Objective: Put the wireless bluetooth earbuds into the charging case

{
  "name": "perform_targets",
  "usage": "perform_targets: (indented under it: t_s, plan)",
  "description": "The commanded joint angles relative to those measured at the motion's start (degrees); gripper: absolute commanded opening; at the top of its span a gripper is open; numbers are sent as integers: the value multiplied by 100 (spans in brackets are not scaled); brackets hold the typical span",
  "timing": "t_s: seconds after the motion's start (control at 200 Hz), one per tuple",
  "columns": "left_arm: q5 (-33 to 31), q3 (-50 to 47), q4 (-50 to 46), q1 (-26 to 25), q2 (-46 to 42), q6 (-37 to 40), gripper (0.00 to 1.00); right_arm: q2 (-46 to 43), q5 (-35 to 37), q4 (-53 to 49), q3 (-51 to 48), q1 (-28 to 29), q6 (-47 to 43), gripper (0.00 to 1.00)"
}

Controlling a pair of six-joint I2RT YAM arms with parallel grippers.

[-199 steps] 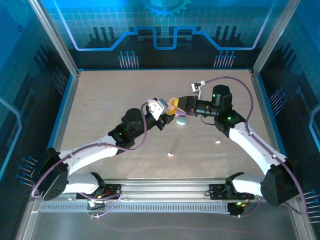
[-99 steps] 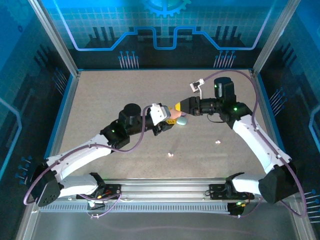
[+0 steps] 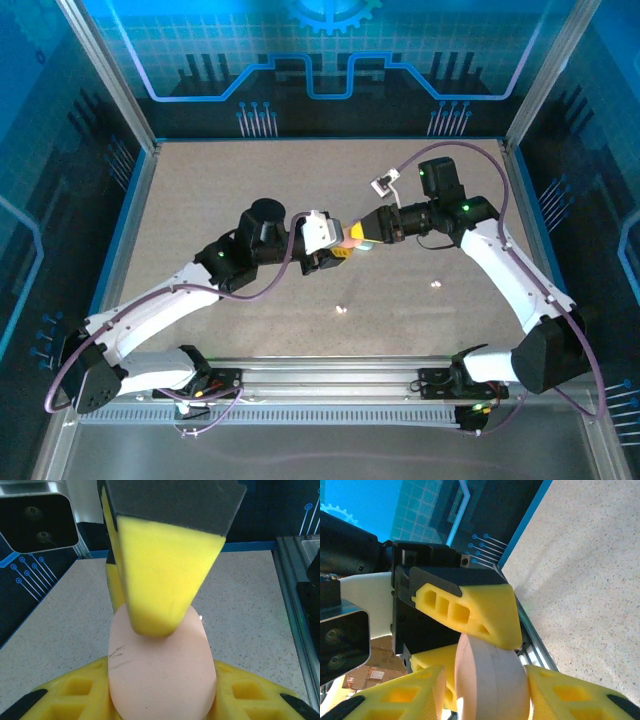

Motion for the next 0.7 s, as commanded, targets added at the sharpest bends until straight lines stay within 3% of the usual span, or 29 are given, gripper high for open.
perform_targets:
  t_s: [0.0,0.12,0.205,0.28,0.43,0.695]
  plan:
    - [163,222,-180,64,64,164,30,-68,-284,-264,51,13,-169,44]
    - [164,248,-180,64,90,173,31,-14,-276,-246,23,28,-154,33]
    - [74,216,-71,68,83,112,36,0,-286,-72,-34,27,-17,21]
    - [81,44,246,129,27,-61,40,-59,-380,422,-178,-1,361,17]
    - [548,-746,1684,539,-146,-816,67,-252,-541,1993,-608,-103,1559,14]
    - [1016,-1405,3278,810,-114,-1405,68,-207,-582,3874,-957,-184,3362,15]
